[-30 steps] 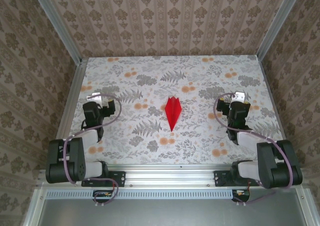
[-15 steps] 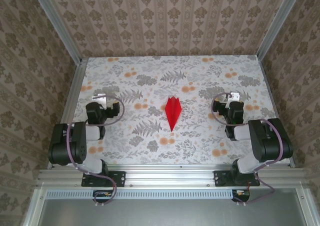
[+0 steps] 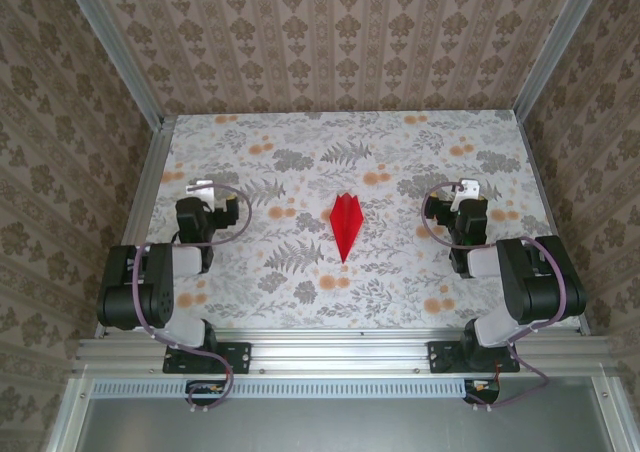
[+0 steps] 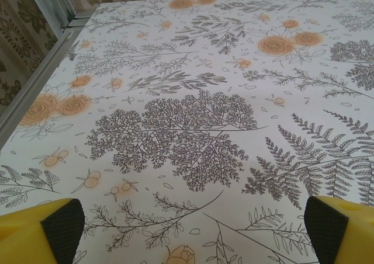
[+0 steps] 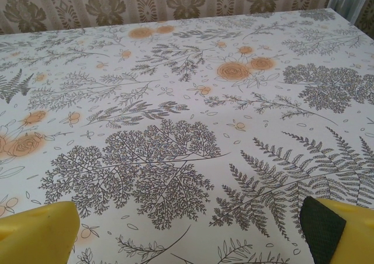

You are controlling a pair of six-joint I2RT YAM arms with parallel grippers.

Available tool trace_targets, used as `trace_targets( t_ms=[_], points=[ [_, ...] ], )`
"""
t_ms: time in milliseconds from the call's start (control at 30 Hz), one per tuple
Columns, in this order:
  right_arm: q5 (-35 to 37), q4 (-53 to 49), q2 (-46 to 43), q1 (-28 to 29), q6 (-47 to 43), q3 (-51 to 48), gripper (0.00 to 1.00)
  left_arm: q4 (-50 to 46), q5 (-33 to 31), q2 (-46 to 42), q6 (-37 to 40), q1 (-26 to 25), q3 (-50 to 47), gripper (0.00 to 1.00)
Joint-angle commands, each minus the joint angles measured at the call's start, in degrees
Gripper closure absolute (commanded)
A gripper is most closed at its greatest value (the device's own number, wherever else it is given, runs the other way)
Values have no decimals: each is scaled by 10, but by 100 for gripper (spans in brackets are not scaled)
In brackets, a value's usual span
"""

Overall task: Fold a paper plane with a square sheet of paper (pick it up from the middle)
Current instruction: Reset both arms

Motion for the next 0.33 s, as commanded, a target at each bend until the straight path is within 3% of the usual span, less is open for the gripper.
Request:
trace_targets(
  t_ms=[0,300],
  points=[
    [-4,17,2,3,-4,10,0,-1,-7,3,12,-2,11,0],
    [-4,18,0,3,-4,9,0,-4,-6,4,13,-1,12,0]
  ],
)
